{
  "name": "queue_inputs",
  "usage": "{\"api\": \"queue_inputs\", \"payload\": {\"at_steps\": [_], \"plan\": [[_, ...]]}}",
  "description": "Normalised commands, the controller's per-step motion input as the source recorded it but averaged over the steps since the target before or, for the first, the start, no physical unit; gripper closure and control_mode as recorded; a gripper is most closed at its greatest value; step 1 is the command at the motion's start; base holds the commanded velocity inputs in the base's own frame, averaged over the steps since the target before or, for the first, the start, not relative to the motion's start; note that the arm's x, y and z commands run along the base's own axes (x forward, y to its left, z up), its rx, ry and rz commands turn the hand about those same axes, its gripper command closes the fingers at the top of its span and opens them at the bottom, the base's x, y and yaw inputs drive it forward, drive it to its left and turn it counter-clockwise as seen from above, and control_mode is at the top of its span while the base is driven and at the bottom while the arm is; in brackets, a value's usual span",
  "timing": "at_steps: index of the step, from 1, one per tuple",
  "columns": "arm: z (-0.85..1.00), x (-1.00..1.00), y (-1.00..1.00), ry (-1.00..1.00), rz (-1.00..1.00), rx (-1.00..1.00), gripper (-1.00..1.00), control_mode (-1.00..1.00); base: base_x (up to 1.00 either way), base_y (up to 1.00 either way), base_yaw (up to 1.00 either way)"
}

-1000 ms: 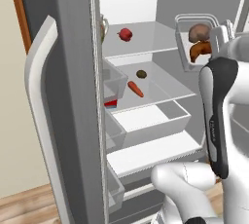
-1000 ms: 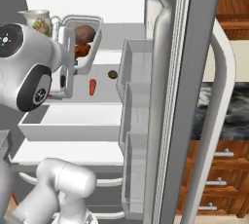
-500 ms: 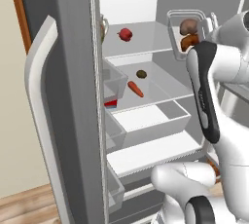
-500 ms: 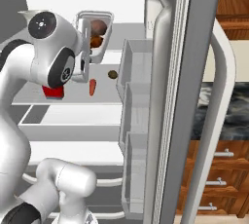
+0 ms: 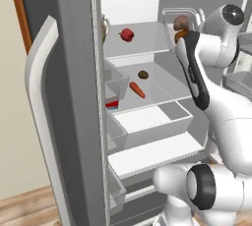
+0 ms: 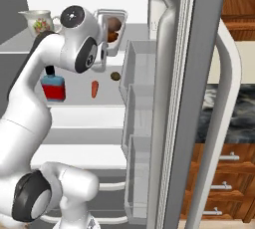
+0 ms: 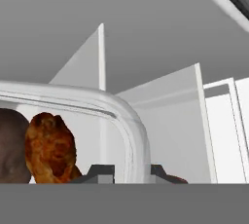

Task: Place the tupperware on the top shelf of the fridge. Make space for the tupperware among the existing items by rearranging them on the shelves if needed. Close the fridge door when finished.

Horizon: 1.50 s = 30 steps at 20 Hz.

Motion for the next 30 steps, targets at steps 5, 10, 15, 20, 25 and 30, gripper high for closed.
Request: {"api": "queue_inputs", "payload": {"at_steps": [5,10,15,20,25,30], "plan": [[-0.01,0.96,-0.03,0.04,0.0,0.0,1.0,-1.0,0.0,0.0,0.0],[0.0,0.97,-0.05,0.03,0.0,0.0,1.0,-1.0,0.0,0.0,0.0],[0.0,1.0,-0.08,0.05,0.0,0.0,1.0,-1.0,0.0,0.0,0.0],[-0.09,0.99,0.0,0.05,0.0,0.0,1.0,-1.0,0.0,0.0,0.0],[-0.54,0.48,0.0,-0.05,0.0,-0.02,-1.0,-1.0,0.0,0.0,0.0],[-0.59,-0.04,0.01,-0.38,0.0,-0.05,-1.0,-1.0,0.0,0.0,0.0]]}}
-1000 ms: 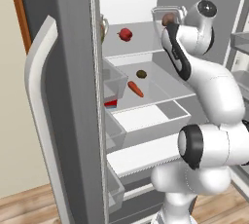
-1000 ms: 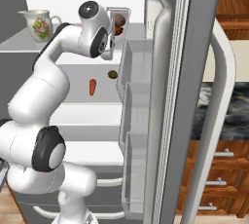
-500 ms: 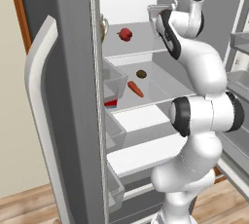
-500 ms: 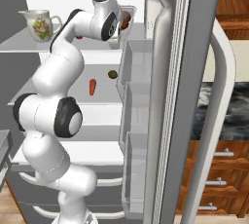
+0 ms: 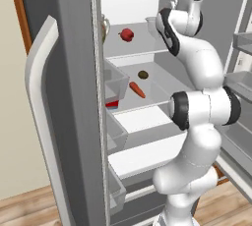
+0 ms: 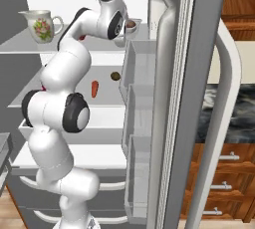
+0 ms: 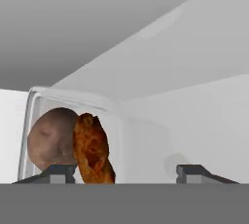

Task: Place the tupperware on the top shelf of the fridge. Make space for the tupperware among the existing items by rearranging them on the shelves if needed. Close the fridge door when finished.

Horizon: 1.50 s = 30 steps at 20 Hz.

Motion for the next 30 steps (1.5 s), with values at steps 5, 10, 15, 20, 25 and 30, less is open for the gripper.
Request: {"api": "queue_inputs", "payload": {"at_steps": [5,10,15,20,25,30], "plan": [[-0.64,-0.57,0.07,-0.54,0.0,-0.11,-1.0,-1.0,0.0,0.0,0.0],[0.3,-0.96,0.03,-0.13,0.0,-0.06,-1.0,-1.0,0.0,0.0,0.0],[0.29,-1.0,0.25,0.19,0.09,-0.15,-1.0,-1.0,0.0,0.0,0.0],[0.02,-1.0,0.27,0.36,0.24,-0.25,-1.0,-1.0,0.0,0.0,0.0],[-0.07,-1.0,0.35,0.3,0.45,-0.37,-1.0,-1.0,0.0,0.0,0.0],[-0.48,-1.0,0.25,0.25,0.52,-0.41,-1.0,-1.0,0.0,0.0,0.0]]}}
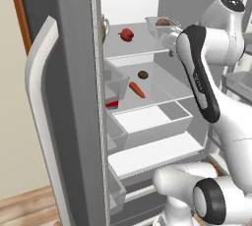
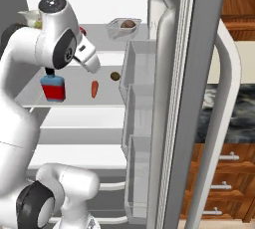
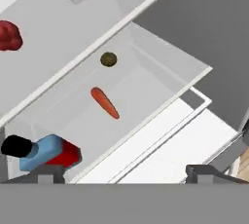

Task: Place the tupperware on the top shelf of the fridge. Make space for the tupperware among the existing items by rearranging them on the shelves if needed. Close the fridge door when finished.

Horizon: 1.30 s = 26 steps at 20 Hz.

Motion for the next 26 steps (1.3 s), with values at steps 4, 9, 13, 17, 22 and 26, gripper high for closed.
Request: {"api": "queue_inputs", "payload": {"at_steps": [4,9,13,17,22,26], "plan": [[-0.75,-0.65,0.24,0.11,0.4,-0.39,-1.0,-1.0,0.0,0.0,0.0],[-0.76,-0.31,0.14,0.15,0.32,-0.31,-1.0,-1.0,0.0,0.0,0.0],[-0.94,-0.3,0.0,0.13,0.23,-0.11,-1.0,-1.0,0.0,0.0,0.0],[-0.42,-0.11,-0.06,0.02,0.11,0.0,-1.0,-1.0,0.0,0.0,0.0],[-0.01,-0.01,0.0,0.0,0.01,0.0,-1.0,-1.0,0.0,0.0,0.0],[0.0,0.0,0.0,0.0,0.0,0.0,-1.0,1.0,0.0,0.0,0.01]]}}
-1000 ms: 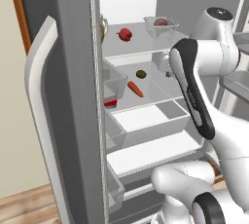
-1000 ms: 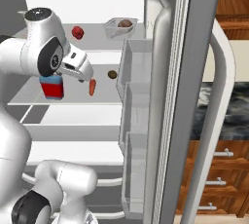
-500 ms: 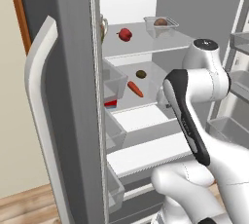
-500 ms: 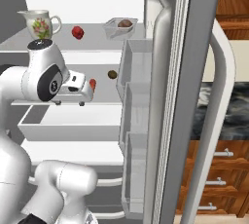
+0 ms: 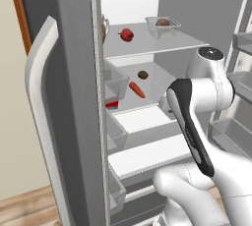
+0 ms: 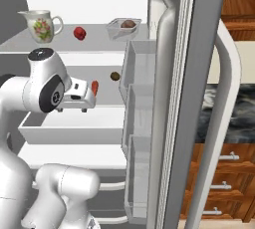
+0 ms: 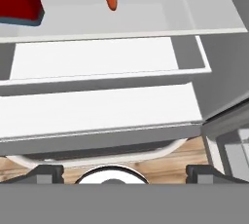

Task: Place the tupperware on the top shelf of the fridge. Make space for the tupperware among the existing items by rearranging them on the shelves if needed. Close the fridge door when finished.

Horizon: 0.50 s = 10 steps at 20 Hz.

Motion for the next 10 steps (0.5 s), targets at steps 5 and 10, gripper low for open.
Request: {"api": "queue_inputs", "payload": {"at_steps": [5,10], "plan": [[0.0,0.0,0.0,0.0,0.0,0.0,-1.0,1.0,-0.17,-0.12,0.24],[0.0,0.0,0.0,0.0,0.0,0.0,-1.0,1.0,-0.47,-0.36,0.38]]}}
